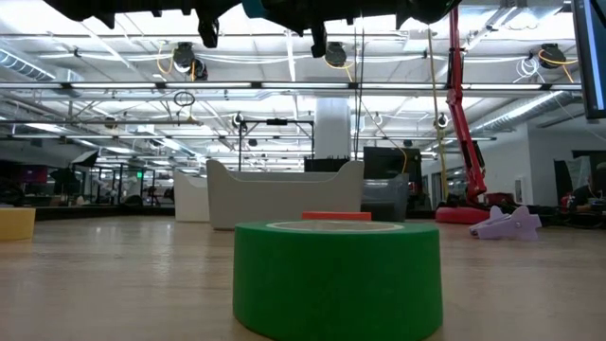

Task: Pick and place Stapler, Stapler remover, tape
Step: Put the light blue tape into the white bin

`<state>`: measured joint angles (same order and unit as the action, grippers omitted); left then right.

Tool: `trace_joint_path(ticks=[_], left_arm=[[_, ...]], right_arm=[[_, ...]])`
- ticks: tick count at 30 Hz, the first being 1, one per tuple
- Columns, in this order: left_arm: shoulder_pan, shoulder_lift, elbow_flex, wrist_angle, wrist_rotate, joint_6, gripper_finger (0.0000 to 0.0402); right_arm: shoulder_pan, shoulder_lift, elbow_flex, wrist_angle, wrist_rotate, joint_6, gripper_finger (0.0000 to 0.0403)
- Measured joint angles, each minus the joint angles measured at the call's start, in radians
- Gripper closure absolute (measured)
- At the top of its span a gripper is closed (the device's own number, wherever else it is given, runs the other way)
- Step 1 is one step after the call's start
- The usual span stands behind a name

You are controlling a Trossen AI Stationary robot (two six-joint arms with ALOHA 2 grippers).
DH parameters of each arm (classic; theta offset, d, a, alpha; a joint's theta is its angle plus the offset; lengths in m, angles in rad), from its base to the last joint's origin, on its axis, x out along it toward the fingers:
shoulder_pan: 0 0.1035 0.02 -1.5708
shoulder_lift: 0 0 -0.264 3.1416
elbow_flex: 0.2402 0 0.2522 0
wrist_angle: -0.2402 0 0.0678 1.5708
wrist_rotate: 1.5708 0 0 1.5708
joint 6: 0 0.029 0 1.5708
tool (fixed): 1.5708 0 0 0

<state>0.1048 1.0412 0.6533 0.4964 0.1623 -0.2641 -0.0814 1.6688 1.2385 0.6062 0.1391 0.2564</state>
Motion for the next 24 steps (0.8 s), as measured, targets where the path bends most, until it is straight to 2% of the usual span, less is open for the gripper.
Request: trace_joint_path(ticks=[4, 15, 20, 24], left_arm=[[0.016, 0.001, 0.000, 0.003, 0.063, 0.007, 0.0363], [0.041, -0.003, 0.000, -0.019, 0.084, -0.033, 0.0363], [0.077, -0.005, 0.000, -0.100, 0.115, -0.030, 0.0363], [0.107, -0.004, 0.000, -0.176, 0.126, -0.010, 0.0363]], right_arm=[[0.000, 0.000, 0.000, -0.012, -0.007, 0.010, 0.0366], [-0.004, 0.000, 0.000, -0.032, 0.011, -0.023, 0.0320], [-0.016, -0.030, -0.001, -0.120, -0.095, -0.019, 0.0289], [-0.021, -0.080, -0.002, -0.264, -0.144, -0.009, 0.0261]])
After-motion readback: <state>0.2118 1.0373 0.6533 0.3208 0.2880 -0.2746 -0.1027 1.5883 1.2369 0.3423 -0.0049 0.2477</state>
